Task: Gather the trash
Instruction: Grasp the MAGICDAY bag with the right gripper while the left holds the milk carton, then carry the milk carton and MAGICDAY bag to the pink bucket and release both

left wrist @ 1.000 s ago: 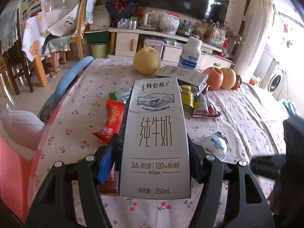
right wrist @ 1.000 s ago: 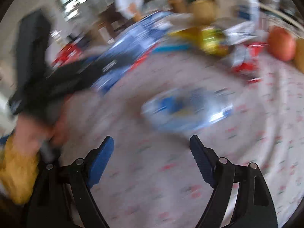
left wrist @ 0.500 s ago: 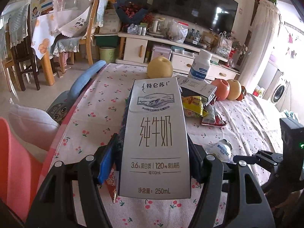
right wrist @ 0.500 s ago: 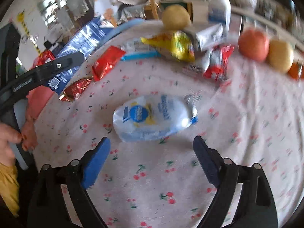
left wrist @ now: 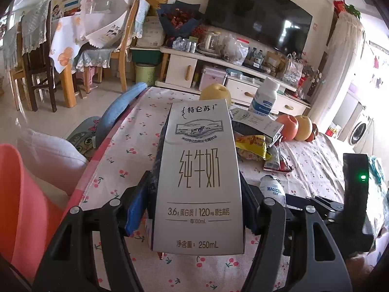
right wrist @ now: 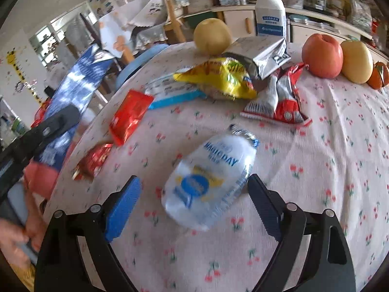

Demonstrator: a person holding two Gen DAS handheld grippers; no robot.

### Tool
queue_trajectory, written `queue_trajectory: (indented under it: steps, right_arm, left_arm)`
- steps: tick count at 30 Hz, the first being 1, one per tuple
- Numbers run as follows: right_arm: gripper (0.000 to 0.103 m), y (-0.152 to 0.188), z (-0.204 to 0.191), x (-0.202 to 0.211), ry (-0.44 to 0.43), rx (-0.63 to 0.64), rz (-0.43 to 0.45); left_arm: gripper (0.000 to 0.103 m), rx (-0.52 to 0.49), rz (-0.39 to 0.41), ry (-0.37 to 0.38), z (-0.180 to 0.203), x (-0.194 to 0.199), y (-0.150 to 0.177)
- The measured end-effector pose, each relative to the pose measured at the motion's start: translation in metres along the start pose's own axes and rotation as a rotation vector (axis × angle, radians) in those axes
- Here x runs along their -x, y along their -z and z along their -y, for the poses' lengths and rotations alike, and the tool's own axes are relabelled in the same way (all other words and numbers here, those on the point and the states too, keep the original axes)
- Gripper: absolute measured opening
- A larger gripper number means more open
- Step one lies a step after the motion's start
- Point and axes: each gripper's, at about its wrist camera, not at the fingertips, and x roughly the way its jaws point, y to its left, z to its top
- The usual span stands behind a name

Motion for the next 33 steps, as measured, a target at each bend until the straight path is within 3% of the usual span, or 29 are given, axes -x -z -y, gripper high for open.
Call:
queue_trajectory:
  steps: [6,9,11,21,27,33]
  right_arm:
    - [0.087,-0.009,-0.023,-0.024,0.144,0.082,0.008]
    - [0.070,-0.008,-0.031,-0.029,0.231,0.137,0.021]
    - [0.062,-0.007,-0.029,-0.029,0.236,0.130,0.033]
    - [0.061,0.001,-0.018,-0.017,0.194,0.064,0.073]
    - [0.061,0.004,-0.034,0.002,0.176,0.067,0.115]
    - [0.061,-0.011,-0.059,0.025,0.105,0.062,0.164]
  left_arm:
    - [0.066,0.043,0.011,0.001,-0.013,0.005,-0.001]
    - [0.066,0.064,0.021,-0.002,-0.020,0.009,-0.002]
    - [0.066,0.074,0.030,-0.006,-0.024,0.012,-0.002]
    - [0.066,0.131,0.076,-0.005,-0.049,0.033,-0.003]
    - [0.066,0.167,0.117,-0.008,-0.065,0.050,-0.003]
    - [0.066,0.210,0.162,-0.019,-0.084,0.069,-0.005]
